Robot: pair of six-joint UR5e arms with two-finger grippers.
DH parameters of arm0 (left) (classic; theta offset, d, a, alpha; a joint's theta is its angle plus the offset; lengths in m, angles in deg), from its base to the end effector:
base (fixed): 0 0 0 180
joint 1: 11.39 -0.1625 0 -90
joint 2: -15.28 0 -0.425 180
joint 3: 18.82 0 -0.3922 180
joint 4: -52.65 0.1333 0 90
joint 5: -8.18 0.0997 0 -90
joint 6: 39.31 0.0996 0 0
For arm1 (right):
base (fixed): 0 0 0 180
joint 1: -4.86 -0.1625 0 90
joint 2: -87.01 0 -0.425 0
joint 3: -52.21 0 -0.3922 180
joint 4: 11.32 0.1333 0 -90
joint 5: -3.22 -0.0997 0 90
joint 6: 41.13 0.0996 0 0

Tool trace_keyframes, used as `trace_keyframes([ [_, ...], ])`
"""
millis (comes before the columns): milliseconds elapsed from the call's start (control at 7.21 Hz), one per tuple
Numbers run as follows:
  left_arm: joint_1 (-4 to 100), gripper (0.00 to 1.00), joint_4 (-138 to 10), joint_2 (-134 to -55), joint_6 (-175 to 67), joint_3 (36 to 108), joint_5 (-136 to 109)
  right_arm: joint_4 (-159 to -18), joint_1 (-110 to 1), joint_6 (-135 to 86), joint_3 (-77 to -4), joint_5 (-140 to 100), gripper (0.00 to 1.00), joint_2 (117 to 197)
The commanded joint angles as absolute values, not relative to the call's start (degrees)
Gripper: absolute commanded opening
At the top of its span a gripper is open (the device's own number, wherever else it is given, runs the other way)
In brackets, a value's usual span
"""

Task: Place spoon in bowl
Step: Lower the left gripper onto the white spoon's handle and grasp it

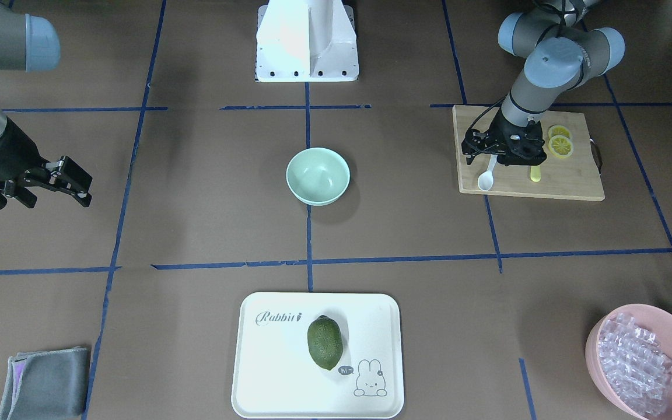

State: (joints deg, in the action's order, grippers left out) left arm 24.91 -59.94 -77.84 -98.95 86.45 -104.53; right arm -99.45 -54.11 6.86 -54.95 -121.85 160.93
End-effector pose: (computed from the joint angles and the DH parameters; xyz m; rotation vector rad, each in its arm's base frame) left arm 0.3717 -0.3907 0.4671 0.0708 0.7973 0.0436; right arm -0.2308 -0.5312 0.3652 0.0806 -0.8336 0.0910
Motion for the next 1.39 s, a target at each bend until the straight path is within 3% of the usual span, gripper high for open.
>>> trace_keyframes([
  [0,24.99,0.56,-59.94,-77.54,-98.99,87.08,-104.59,-99.48,-54.02,6.86,-54.93,-121.85,1.00,160.84],
  [277,25.17,0.26,-59.94,-77.01,-98.91,87.35,-104.41,-99.48,-53.94,6.95,-54.67,-121.76,1.00,160.66],
  [555,25.26,0.08,-59.68,-77.01,-98.90,87.96,-104.50,-99.48,-53.94,7.04,-54.49,-121.67,1.00,160.66],
  [832,25.35,0.00,-59.42,-76.92,-98.82,88.66,-104.76,-99.48,-53.94,7.04,-54.49,-121.67,1.00,160.57],
  [1248,31.19,0.00,-51.12,-76.48,-96.29,94.52,-111.67,-99.48,-54.02,7.04,-54.67,-122.02,1.00,160.66],
])
